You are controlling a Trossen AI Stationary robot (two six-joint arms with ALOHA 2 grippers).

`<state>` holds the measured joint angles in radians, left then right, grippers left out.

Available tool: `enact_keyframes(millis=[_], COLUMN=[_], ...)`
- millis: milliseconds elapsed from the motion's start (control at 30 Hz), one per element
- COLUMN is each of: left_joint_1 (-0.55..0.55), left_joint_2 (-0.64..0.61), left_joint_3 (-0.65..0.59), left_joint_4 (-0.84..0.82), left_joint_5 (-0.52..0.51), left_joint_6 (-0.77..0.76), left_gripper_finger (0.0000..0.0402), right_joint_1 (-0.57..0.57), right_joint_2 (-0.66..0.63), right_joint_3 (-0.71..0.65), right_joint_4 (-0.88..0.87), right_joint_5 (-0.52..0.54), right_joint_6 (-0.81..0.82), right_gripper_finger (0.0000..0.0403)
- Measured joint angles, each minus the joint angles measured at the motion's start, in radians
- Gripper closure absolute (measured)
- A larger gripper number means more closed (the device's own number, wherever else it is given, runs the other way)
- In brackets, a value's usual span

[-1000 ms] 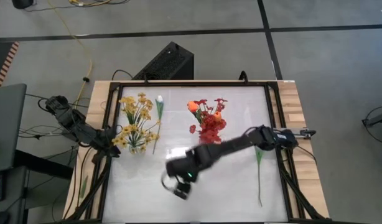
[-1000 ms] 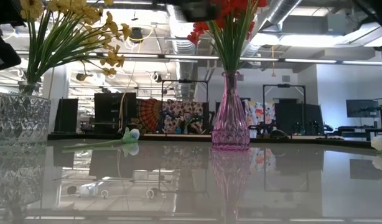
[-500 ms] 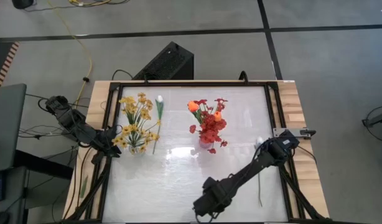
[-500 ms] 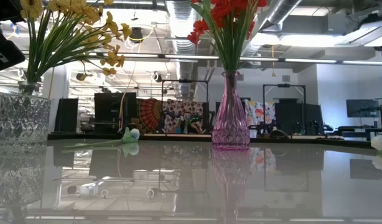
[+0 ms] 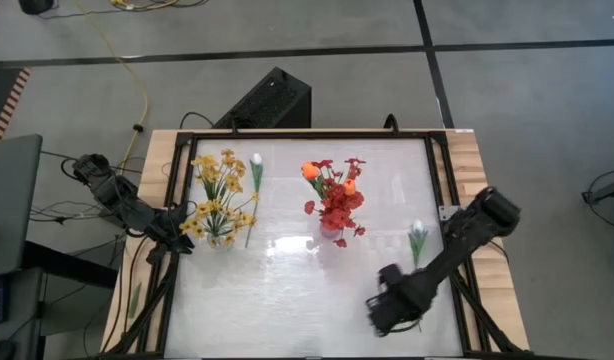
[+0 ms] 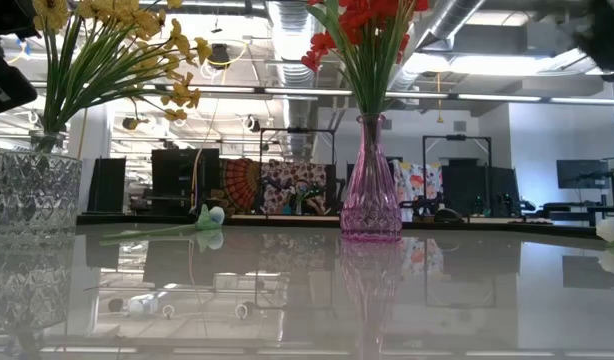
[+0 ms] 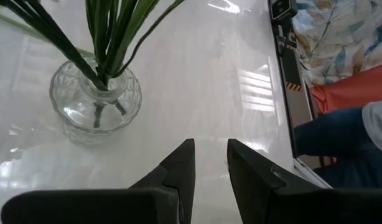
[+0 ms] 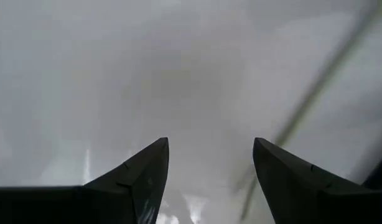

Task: Sort flowers into vase by color
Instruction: Put the bottom white flower into the transparent vase

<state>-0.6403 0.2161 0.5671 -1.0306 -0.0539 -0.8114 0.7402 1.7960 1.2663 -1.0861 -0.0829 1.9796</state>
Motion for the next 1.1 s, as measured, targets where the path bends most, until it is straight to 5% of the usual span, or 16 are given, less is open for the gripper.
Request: enact_keyframes(millis=[200, 767, 933, 1100], left_joint_1=[0.000, 0.000, 0.000, 0.000], left_joint_2=[0.000, 0.000, 0.000, 0.000], left_joint_3=[0.000, 0.000, 0.000, 0.000], left_joint_4=[-0.002, 0.005, 0.010, 0.012], left_joint_5=[-0.004, -0.013, -0.018, -0.018], left_joint_6=[-0.061, -0.142, -0.165, -0.171], left_gripper_finger=[0.0321, 0.0321, 0.0321, 0.0321], right_joint_1=[0.035, 0.005, 0.005, 0.003], right_joint_2=[-0.067, -0.171, -0.188, -0.200], right_joint_3=[-0.202, -0.495, -0.526, -0.528], right_joint_4=[0.029, 0.206, 0.264, 0.270], right_joint_5=[0.031, 0.114, 0.135, 0.149], right_joint_6=[0.156, 0.165, 0.168, 0.163], right_gripper_finger=[0.0143, 0.0152, 0.0207, 0.0319])
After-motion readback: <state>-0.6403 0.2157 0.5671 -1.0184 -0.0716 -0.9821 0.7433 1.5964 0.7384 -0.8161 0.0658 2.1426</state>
